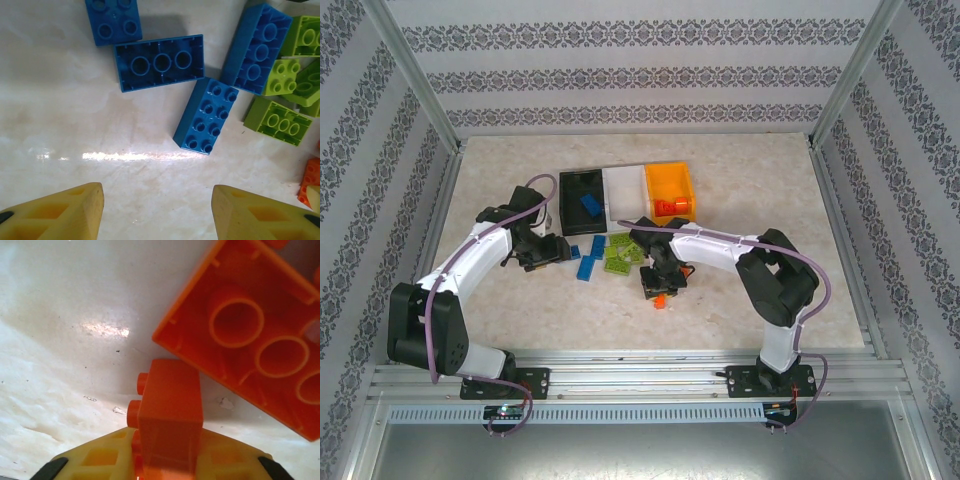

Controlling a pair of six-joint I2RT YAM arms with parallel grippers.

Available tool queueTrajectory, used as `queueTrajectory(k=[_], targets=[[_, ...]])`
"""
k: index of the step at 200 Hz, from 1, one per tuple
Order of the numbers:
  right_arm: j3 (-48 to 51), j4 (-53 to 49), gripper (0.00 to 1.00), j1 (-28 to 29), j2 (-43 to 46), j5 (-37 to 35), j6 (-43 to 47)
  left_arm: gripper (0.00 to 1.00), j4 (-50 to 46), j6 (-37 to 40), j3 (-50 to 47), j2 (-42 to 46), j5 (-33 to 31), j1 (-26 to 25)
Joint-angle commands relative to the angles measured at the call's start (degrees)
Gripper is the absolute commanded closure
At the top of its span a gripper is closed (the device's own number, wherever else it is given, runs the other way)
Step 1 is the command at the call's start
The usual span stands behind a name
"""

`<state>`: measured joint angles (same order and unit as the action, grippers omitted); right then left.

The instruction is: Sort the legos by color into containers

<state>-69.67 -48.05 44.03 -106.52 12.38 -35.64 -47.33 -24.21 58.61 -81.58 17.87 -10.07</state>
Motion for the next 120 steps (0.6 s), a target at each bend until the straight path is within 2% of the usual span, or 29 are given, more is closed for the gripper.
queueTrajectory(k=[1, 33, 67, 91, 120], targets=[[0.60, -2.19, 0.79, 0.20, 4.04, -1.99, -0.05, 0.41, 1.53, 1.87, -0.91, 0.64, 1.15, -1.88], [-1.02, -4.55, 0.80, -2.21, 9.66, -1.99, -0.58, 0.41, 2.99, 3.26, -0.51, -1.87, 1.65, -4.65], [-5.78, -4.13, 0.80, -10.76, 12.86, 0.28, -0.88, 0.41, 5.60, 4.04, -0.56, -4.10, 2.56, -7.43], [-12.21, -2.16, 0.80, -18.32, 9.80, 2.20, -1.17, 0.41, 5.94, 5.02, -0.51, -5.42, 2.63, -8.99], [-23.72, -1.47, 0.80, -23.78, 0.82, 3.30, 0.12, 0.41, 5.61, 5.58, -0.25, -6.73, 1.86, -10.01]])
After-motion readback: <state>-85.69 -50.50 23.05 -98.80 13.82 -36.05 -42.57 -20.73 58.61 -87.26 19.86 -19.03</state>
